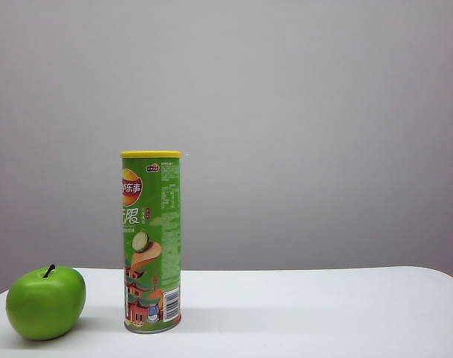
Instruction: Pick up the green bucket of chips from the desk, place it near the apple, and finally stand it up.
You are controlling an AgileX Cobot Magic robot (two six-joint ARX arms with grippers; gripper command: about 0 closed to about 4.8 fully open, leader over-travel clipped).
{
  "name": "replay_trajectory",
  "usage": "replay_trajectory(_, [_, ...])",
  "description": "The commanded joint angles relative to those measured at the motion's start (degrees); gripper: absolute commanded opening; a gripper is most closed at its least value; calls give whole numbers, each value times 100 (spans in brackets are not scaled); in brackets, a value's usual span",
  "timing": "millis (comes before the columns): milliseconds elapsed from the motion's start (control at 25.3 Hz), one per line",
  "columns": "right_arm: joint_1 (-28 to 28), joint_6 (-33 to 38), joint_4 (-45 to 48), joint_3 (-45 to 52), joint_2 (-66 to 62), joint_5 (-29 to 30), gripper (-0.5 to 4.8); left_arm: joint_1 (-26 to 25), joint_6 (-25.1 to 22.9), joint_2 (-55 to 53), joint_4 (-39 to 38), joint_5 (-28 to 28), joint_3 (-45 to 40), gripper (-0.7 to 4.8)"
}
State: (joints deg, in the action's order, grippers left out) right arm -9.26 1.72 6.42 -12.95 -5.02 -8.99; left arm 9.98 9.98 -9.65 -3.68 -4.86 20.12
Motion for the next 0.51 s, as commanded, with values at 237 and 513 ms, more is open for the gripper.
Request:
replay_trajectory(237, [-33,383,101,728,492,-4,8,2,-103,960,-391,487,-743,41])
replay_trajectory(513, [-31,710,-284,1290,492,-44,2,-2,-710,942,-328,1082,-1217,-6])
